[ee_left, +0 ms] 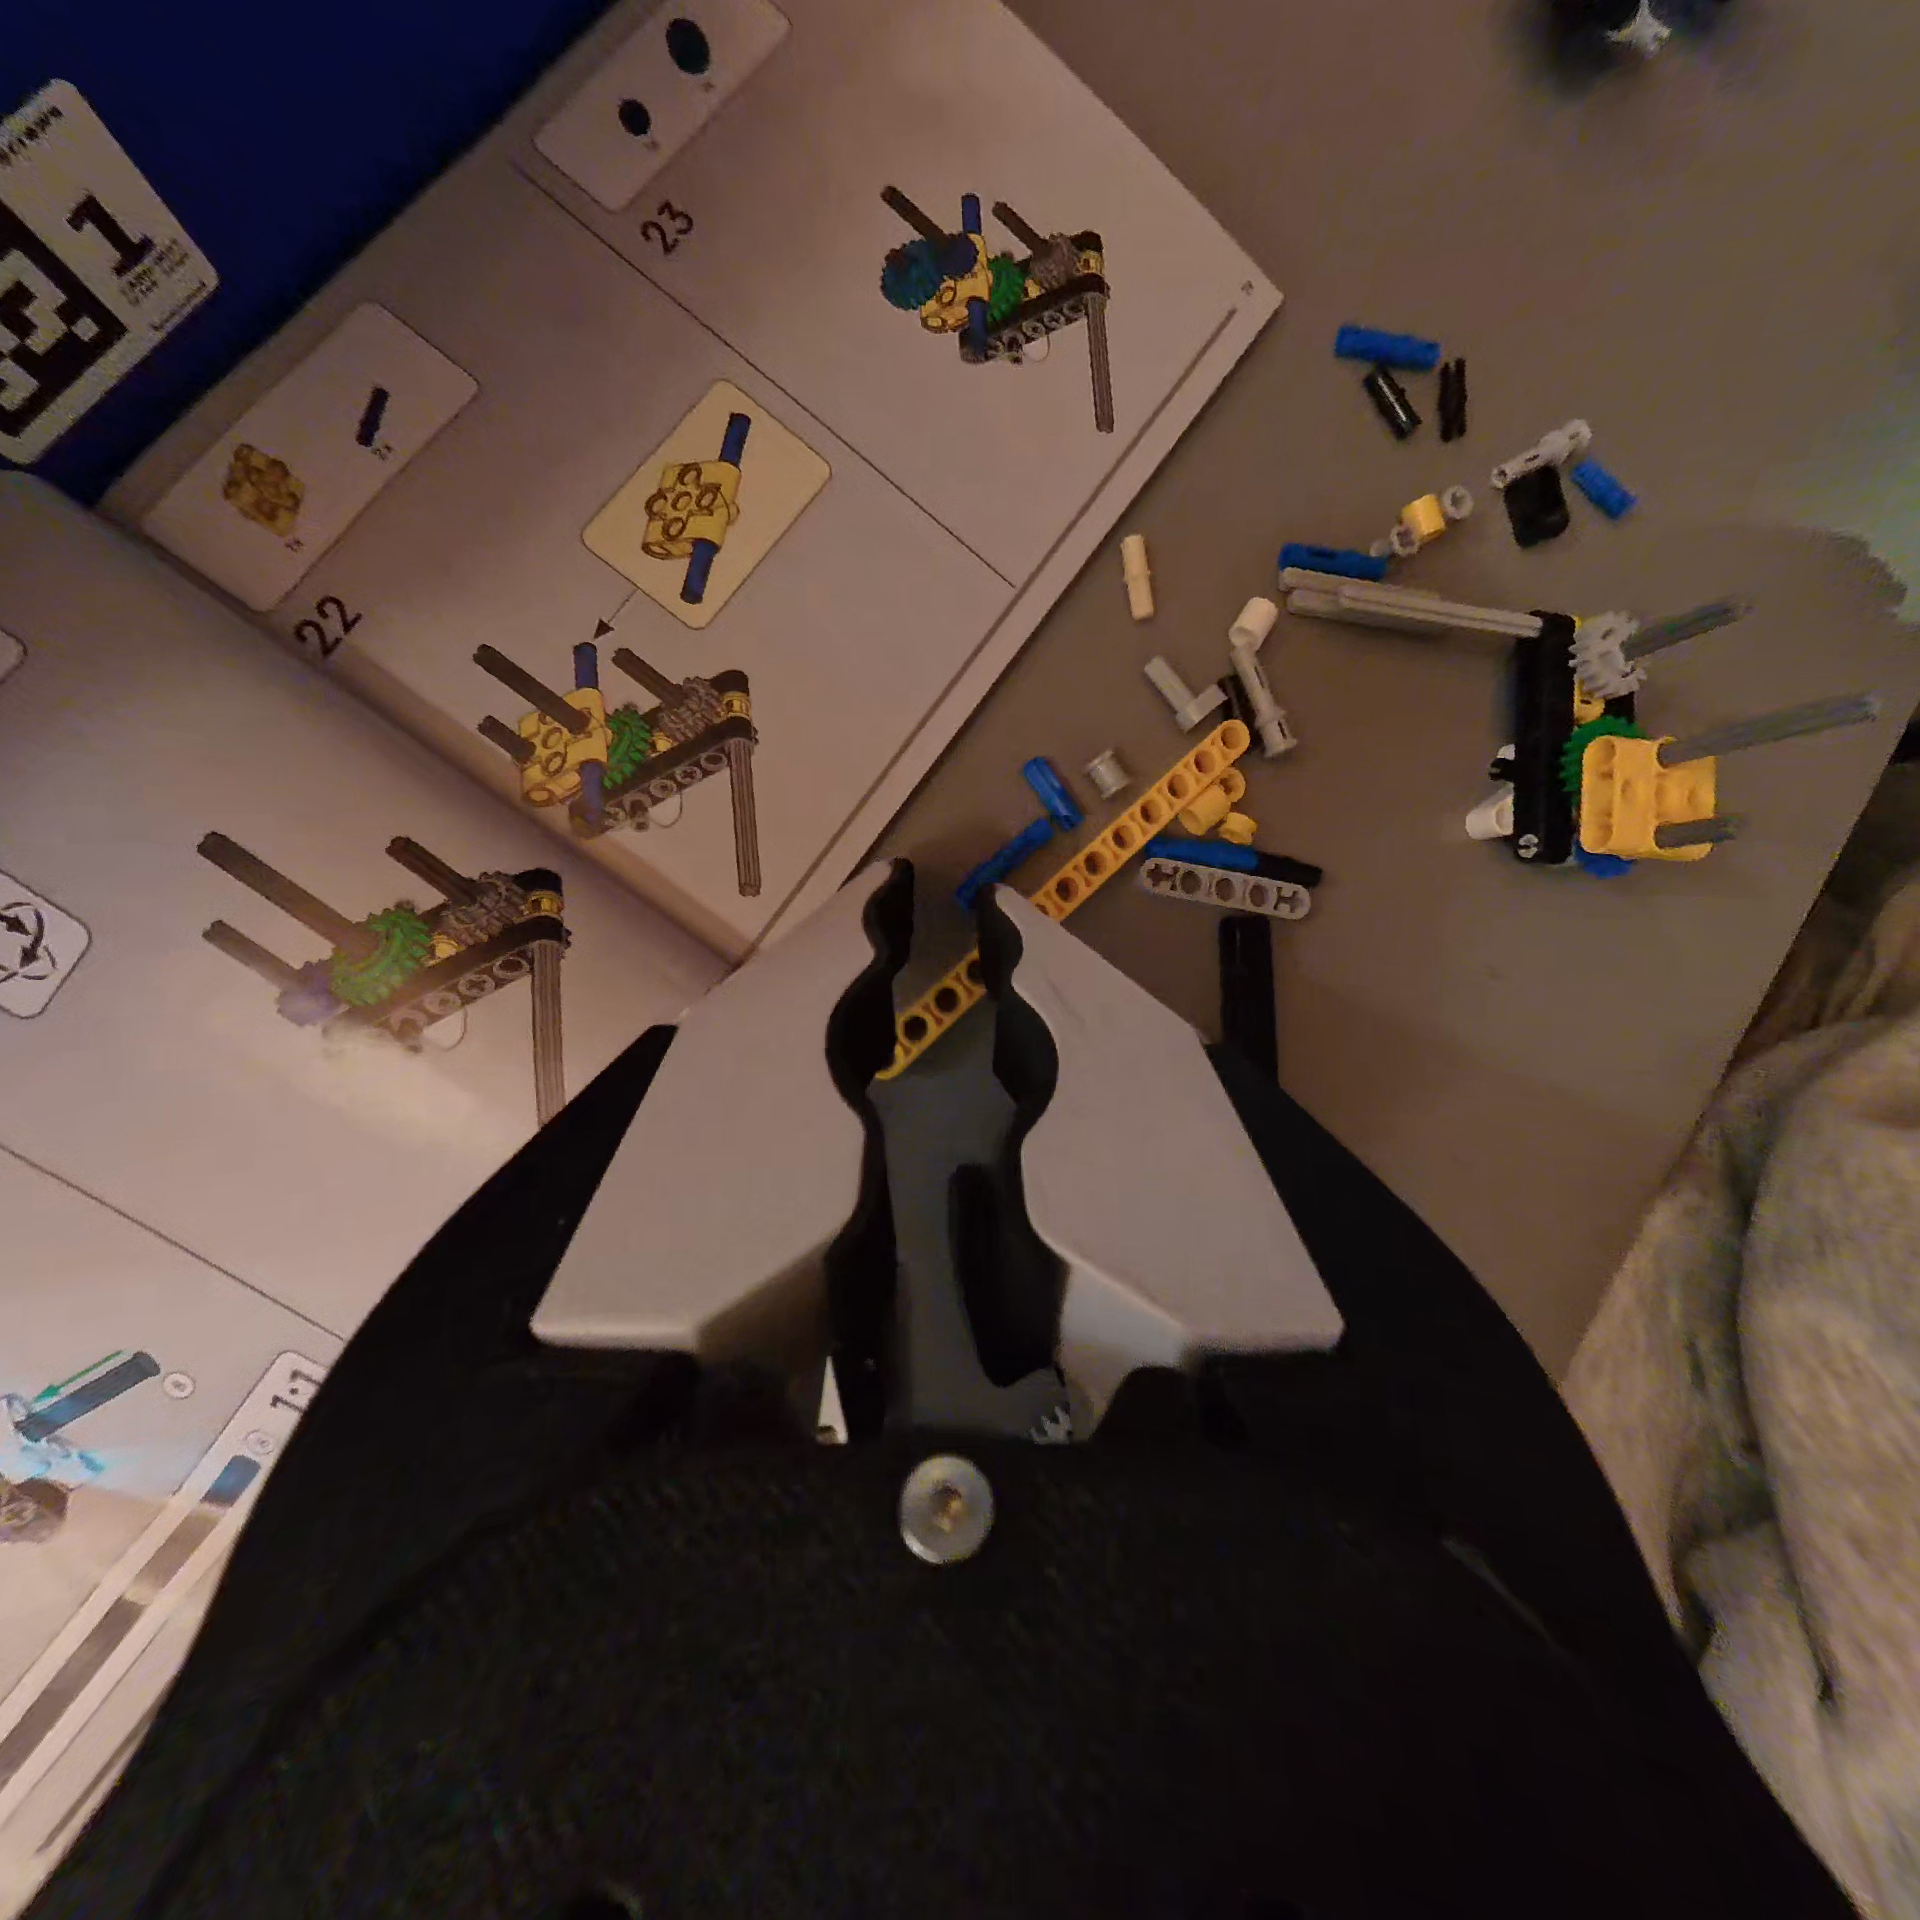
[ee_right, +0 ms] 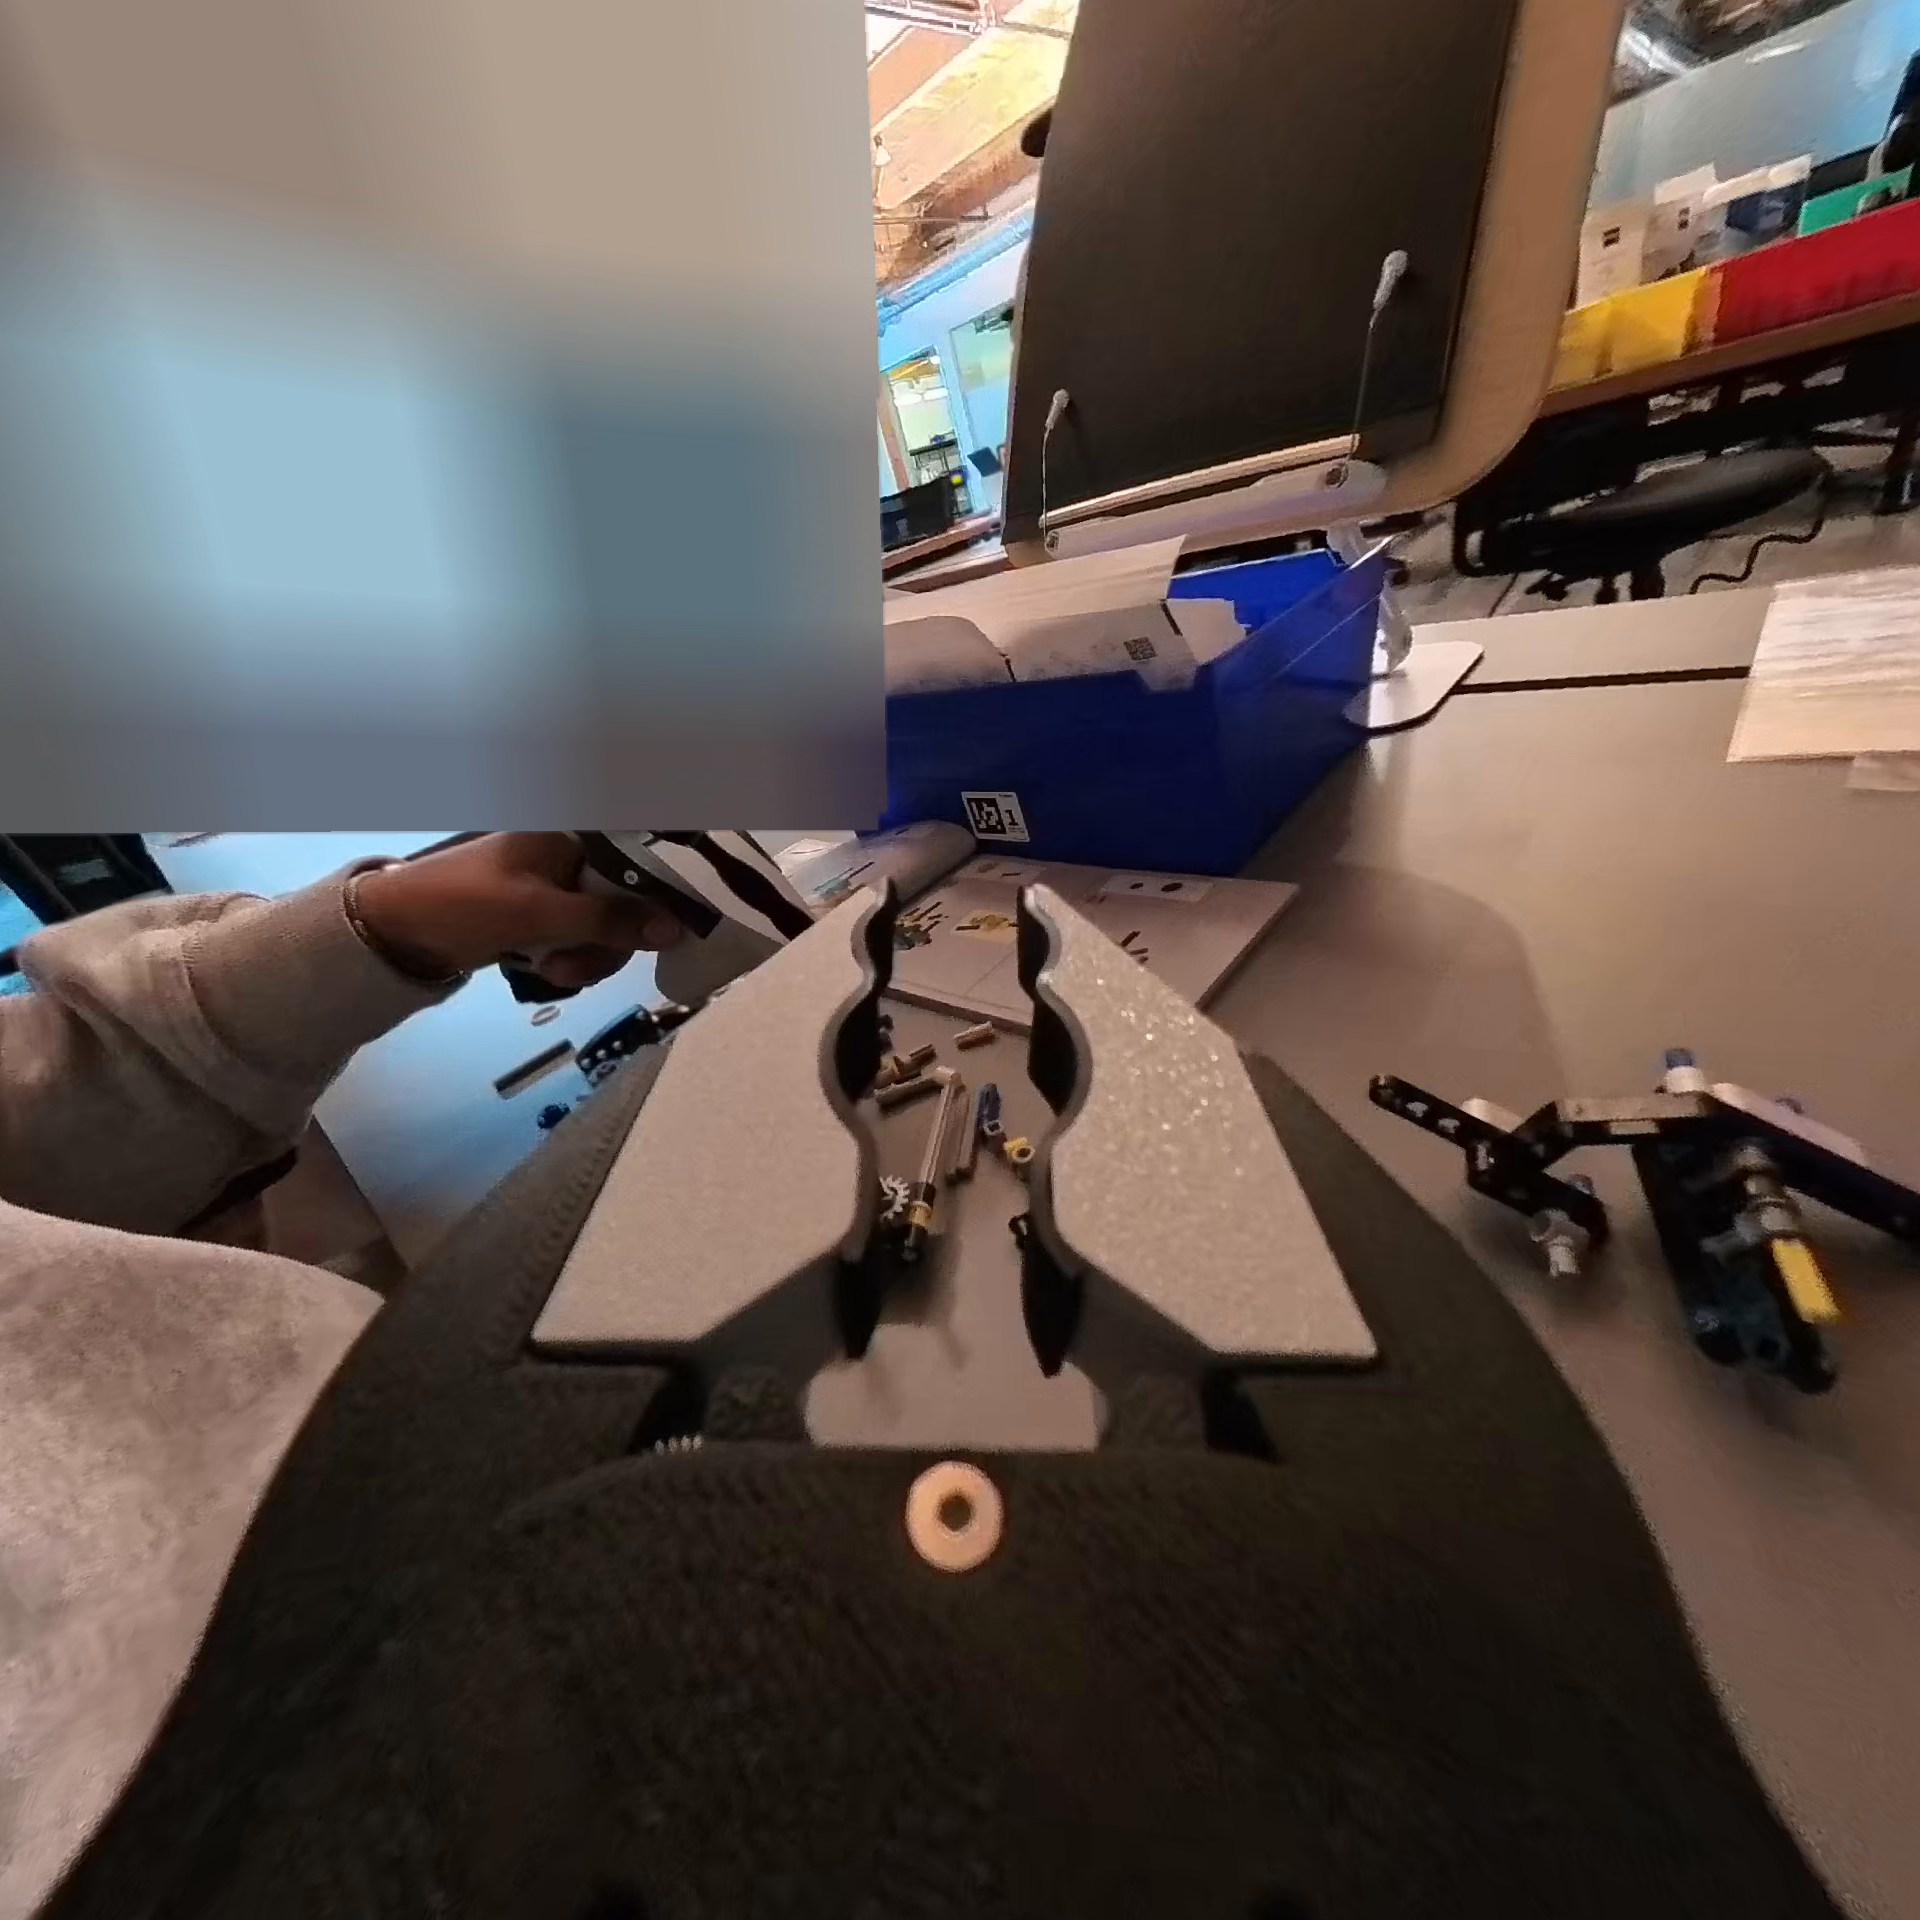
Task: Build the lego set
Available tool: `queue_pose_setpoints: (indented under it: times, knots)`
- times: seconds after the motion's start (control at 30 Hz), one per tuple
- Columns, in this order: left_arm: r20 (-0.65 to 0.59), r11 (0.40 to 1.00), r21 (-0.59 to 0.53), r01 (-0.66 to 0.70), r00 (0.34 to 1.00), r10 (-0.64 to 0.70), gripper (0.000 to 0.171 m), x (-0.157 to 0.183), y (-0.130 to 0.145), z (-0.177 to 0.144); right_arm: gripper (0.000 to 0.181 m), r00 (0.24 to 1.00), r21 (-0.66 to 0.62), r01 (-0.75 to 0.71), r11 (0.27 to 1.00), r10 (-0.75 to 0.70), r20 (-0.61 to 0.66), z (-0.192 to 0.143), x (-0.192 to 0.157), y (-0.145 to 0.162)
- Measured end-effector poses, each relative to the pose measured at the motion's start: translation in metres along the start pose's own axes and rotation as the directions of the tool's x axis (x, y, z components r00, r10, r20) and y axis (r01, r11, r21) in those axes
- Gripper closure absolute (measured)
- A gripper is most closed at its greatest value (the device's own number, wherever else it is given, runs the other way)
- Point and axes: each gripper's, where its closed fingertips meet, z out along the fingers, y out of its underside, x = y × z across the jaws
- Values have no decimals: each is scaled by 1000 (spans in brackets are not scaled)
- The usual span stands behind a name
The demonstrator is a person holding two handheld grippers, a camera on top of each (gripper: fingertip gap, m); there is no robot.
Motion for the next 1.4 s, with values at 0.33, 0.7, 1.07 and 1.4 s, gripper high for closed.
queue_pose_setpoints:
  times: [0.33, 0.7, 1.07, 1.4]
  knots:
    - [-76, 998, -25, -50, 996, 48, 162, 13, -4, 5, 159, 999, -2, -53, 999, 53, 8, 1, 5, 3]
    - [-134, 996, 46, -70, 988, 76, 169, 31, -11, -8, 157, 998, -3, -44, 999, 44, 49, 2, -6, 2]
    - [-357, 849, 434, -301, 808, 468, 170, 156, -24, -63, 159, 859, -296, -51, 954, 193, 475, 12, -113, 41]
    - [-350, 825, 429, -368, 774, 527, 170, 173, -10, -62, 168, 870, -317, 53, 947, 112, 480, 9, -117, 48]
